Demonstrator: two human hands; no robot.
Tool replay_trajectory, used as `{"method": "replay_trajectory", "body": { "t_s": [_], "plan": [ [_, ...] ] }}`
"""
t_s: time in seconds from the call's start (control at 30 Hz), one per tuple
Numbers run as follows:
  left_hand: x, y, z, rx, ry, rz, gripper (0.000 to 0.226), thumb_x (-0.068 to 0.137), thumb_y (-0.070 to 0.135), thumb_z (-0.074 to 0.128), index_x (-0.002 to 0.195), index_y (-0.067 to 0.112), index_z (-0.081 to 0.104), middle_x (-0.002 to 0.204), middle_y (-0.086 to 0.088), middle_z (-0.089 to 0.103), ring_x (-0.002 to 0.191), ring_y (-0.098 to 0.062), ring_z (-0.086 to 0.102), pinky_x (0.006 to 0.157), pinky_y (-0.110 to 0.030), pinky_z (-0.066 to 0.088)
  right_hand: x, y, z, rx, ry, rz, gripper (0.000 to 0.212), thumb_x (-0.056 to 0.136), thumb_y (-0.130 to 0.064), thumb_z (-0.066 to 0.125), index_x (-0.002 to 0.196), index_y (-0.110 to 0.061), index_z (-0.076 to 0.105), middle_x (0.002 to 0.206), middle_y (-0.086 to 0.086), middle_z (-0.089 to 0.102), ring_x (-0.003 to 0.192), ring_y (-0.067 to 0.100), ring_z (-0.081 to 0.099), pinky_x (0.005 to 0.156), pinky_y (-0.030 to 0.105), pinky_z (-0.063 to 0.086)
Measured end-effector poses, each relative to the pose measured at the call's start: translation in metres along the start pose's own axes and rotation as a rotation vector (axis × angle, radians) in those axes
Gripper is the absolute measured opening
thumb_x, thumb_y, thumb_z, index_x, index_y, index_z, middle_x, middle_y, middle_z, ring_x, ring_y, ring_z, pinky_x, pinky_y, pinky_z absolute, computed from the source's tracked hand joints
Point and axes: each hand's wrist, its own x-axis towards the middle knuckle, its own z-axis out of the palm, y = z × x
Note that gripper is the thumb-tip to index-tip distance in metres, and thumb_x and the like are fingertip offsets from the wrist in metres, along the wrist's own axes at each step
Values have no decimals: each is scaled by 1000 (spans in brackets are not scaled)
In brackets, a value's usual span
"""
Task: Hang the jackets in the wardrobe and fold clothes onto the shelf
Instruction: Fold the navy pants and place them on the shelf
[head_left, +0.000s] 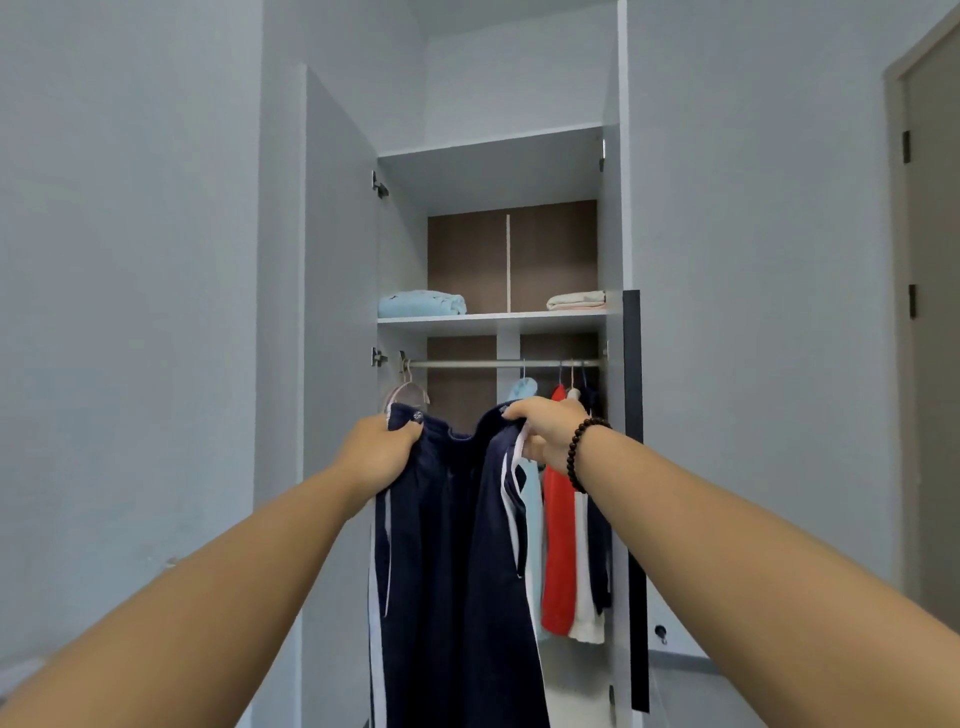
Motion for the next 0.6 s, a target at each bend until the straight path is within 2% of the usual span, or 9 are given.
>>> {"method": "replay_trajectory", "body": {
  "t_s": [0.07,0.13,0.23,0.37,0.5,0.53,0.6],
  "plan": [
    [-1,3,8,-91,-35,11,33,98,26,47,99,-1,66,99,-18,72,81,-27,67,73,-33,53,-3,3,10,57,-93,23,8,87,6,59,93,6,53,87,15,64,69,20,63,63,32,58],
    [-2,0,13,-105,-52,44,35,100,28,43,96,1,65,95,-16,71,83,-26,65,76,-35,52,-2,9,19,110,-170,58,20,89,4,59,109,2,58,95,16,65,73,19,64,56,28,59],
    [3,-19,16,-109,-68,42,38,103,33,37,93,5,62,88,-10,63,81,-23,57,75,-34,45,5,26,31,132,-217,95,13,89,4,60,102,3,62,91,13,65,72,18,64,49,24,56],
    [17,-47,9,-123,-60,-31,39,105,36,35,97,9,63,92,-6,67,82,-21,62,74,-30,50,17,51,49,95,-305,61,14,88,4,62,101,7,65,82,11,67,63,15,67,54,24,57],
    [37,-65,5,-176,-41,-52,37,105,36,33,105,21,67,99,0,71,90,-15,67,68,-24,50,31,68,68,-2,-437,7,14,86,4,63,100,8,67,82,16,72,66,20,71,57,25,56],
    [42,-68,3,-175,-29,-51,35,105,36,34,102,23,67,96,3,71,88,-13,66,65,-22,49,37,70,73,-39,-434,-6,13,86,3,63,98,6,68,82,16,72,67,19,71,58,25,56],
    [49,-75,-10,-147,3,-51,32,104,36,38,96,24,67,90,5,71,82,-11,66,61,-20,48,55,72,79,-148,-327,-67,8,85,2,63,90,1,68,86,16,72,71,21,71,62,29,57]
  ]
}}
